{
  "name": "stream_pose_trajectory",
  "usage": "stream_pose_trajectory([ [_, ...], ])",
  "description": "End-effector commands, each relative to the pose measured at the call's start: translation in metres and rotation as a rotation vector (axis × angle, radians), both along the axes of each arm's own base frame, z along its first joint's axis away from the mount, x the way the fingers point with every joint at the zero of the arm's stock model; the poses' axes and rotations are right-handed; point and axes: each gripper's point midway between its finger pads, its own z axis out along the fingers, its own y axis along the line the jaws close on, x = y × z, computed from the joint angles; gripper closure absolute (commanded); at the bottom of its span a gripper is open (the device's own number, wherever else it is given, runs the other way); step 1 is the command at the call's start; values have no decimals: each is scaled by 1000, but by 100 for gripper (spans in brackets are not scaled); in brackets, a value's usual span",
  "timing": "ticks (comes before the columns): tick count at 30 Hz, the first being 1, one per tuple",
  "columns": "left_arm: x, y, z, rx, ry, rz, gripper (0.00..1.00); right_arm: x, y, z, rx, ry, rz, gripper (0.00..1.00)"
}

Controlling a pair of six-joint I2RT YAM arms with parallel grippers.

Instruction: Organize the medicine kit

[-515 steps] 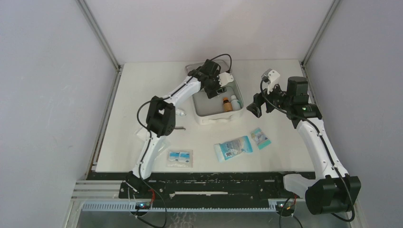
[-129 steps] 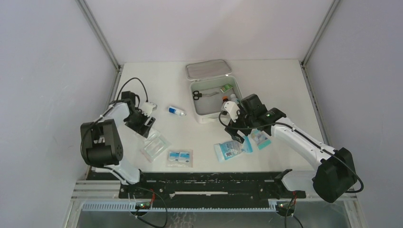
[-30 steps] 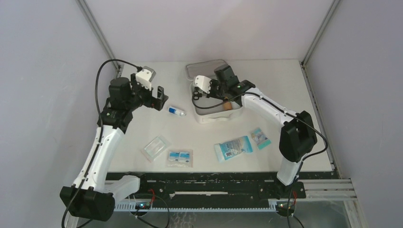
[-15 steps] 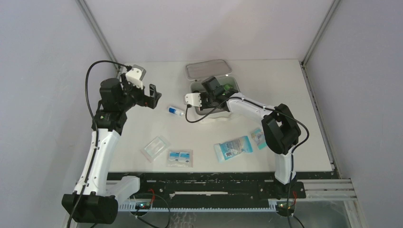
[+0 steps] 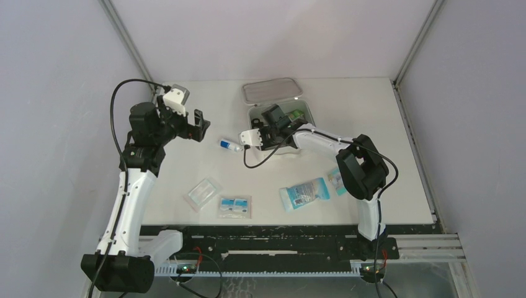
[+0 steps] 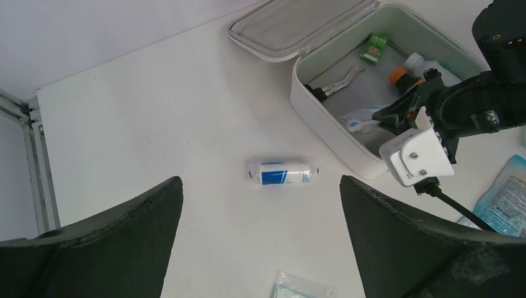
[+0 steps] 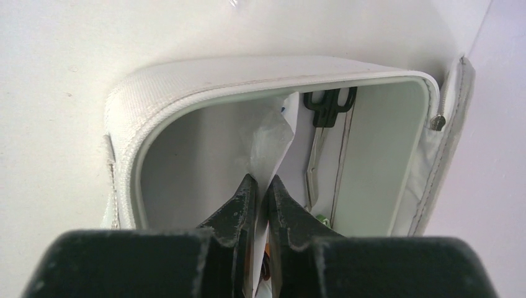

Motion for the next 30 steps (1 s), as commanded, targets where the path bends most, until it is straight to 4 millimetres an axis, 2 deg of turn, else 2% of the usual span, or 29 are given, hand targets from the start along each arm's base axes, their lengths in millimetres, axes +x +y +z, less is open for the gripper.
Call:
stream_pose_trajectory([
  [1, 2, -1, 18, -15, -59, -15, 0, -7, 13, 1, 24, -8, 70, 92],
  [6, 2, -2, 18, -14, -61, -21, 0, -14, 8, -3, 7, 4, 84, 85],
  [15, 1, -4, 16, -13, -56, -33, 0, -12, 6, 8, -1, -15, 81, 76],
  [21, 2, -2, 14, -1, -56, -29, 0, -9, 6, 21, 14, -19, 66, 67],
  [30, 6, 1, 10, 17, -50, -19, 0, -13, 6, 40, 34, 10, 66, 62],
])
